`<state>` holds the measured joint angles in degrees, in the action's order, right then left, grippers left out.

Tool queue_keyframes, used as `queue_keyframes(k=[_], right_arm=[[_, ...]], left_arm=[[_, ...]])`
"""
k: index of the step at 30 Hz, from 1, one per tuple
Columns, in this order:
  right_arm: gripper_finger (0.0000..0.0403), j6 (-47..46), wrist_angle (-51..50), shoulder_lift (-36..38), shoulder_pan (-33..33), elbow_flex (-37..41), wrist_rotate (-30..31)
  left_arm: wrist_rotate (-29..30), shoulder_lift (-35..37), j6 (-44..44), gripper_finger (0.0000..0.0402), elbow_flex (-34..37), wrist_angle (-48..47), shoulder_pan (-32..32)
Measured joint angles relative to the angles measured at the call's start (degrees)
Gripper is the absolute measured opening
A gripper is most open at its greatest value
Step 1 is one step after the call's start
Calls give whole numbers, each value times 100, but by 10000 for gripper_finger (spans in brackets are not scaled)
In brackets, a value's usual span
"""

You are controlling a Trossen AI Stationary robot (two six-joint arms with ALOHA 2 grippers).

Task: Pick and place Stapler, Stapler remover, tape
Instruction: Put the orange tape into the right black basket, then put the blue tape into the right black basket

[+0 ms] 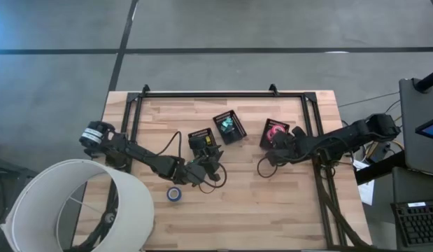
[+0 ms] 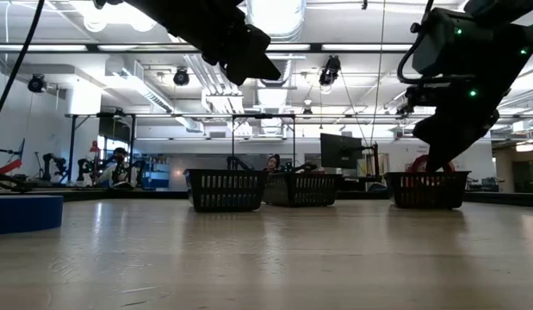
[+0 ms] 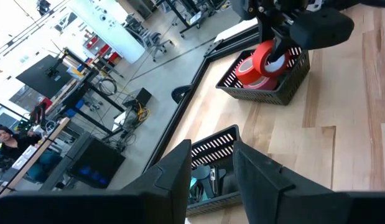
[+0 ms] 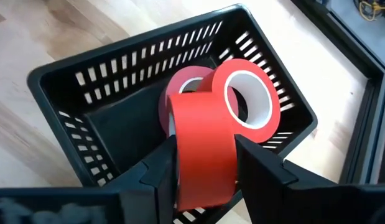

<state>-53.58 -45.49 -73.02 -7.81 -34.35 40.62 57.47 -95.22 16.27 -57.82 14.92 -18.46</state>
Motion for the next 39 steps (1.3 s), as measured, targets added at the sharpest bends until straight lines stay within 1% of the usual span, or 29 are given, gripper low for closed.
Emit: queue_keyframes(k=[5,10,16,21,27,39], right_arm=[[160,83,-8,-23,0,16,11],[168,173,-9,-23,0,16,12],[169,203,-7,-23,-4,6,10],[169,547,-5,-23,-4,-140,41],[169,562,-8,-23,-4,-360,437],[169,570,137,-23,-4,-670,455]], left_arm=[[-19,0,0,122,0,-1,0],[-114,0,0,122,0,-2,0],[-114,0,0,122,0,0,0],[-112,0,0,122,0,0,0],[-111,0,0,122,0,0,0],[-107,0,0,122,0,-57,-16]])
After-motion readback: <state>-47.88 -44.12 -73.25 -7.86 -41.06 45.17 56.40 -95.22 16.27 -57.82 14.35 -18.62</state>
